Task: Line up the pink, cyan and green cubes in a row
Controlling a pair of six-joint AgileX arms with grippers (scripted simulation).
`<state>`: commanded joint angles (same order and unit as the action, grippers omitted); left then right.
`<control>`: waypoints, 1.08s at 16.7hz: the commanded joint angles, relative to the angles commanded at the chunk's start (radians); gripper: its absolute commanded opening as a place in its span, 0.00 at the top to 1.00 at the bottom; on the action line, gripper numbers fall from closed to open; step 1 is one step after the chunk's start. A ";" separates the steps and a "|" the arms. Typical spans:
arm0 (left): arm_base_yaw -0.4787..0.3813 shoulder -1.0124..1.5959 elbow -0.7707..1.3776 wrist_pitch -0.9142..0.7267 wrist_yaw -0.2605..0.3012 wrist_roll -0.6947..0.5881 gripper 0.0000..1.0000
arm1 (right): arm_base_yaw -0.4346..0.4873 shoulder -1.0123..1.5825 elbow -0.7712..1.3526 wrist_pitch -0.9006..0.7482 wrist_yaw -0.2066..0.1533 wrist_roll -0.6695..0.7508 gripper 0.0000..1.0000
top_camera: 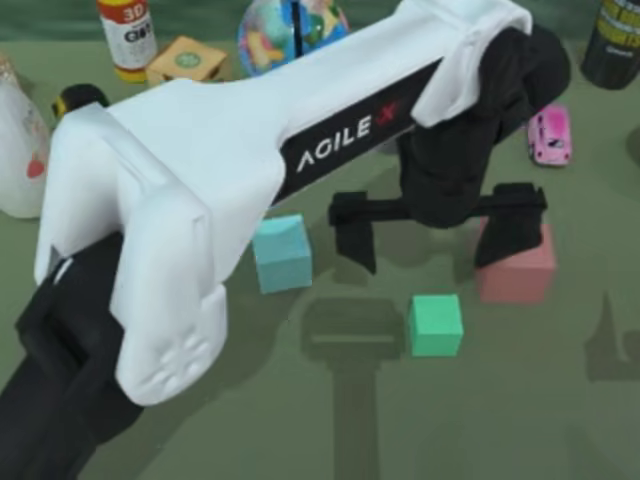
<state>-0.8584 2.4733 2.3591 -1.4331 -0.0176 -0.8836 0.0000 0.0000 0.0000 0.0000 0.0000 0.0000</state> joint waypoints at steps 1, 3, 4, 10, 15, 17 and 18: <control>0.032 -0.017 -0.031 0.014 0.002 0.013 0.00 | 0.000 0.000 0.000 0.000 0.000 0.000 0.00; 0.112 -0.059 -0.115 0.048 0.007 0.044 0.00 | 0.000 0.000 0.000 0.000 0.000 0.000 0.00; 0.158 -0.081 -0.163 0.066 0.010 0.063 0.00 | 0.000 0.000 0.000 0.000 0.000 0.000 0.00; 0.326 -0.169 -0.334 0.142 0.022 0.140 0.00 | 0.000 0.000 0.000 0.000 0.000 0.000 0.00; 0.323 -0.163 -0.343 0.154 0.021 0.139 0.00 | 0.000 0.000 0.000 0.000 0.000 0.000 0.00; 0.325 -0.152 -0.379 0.204 0.022 0.139 0.00 | 0.000 0.000 0.000 0.000 0.000 0.000 0.00; 0.325 -0.144 -0.404 0.237 0.022 0.140 0.00 | 0.000 0.000 0.000 0.000 0.000 0.000 0.00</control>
<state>-0.5332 2.3289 1.9549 -1.1965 0.0043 -0.7439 0.0000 0.0000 0.0000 0.0000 0.0000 0.0000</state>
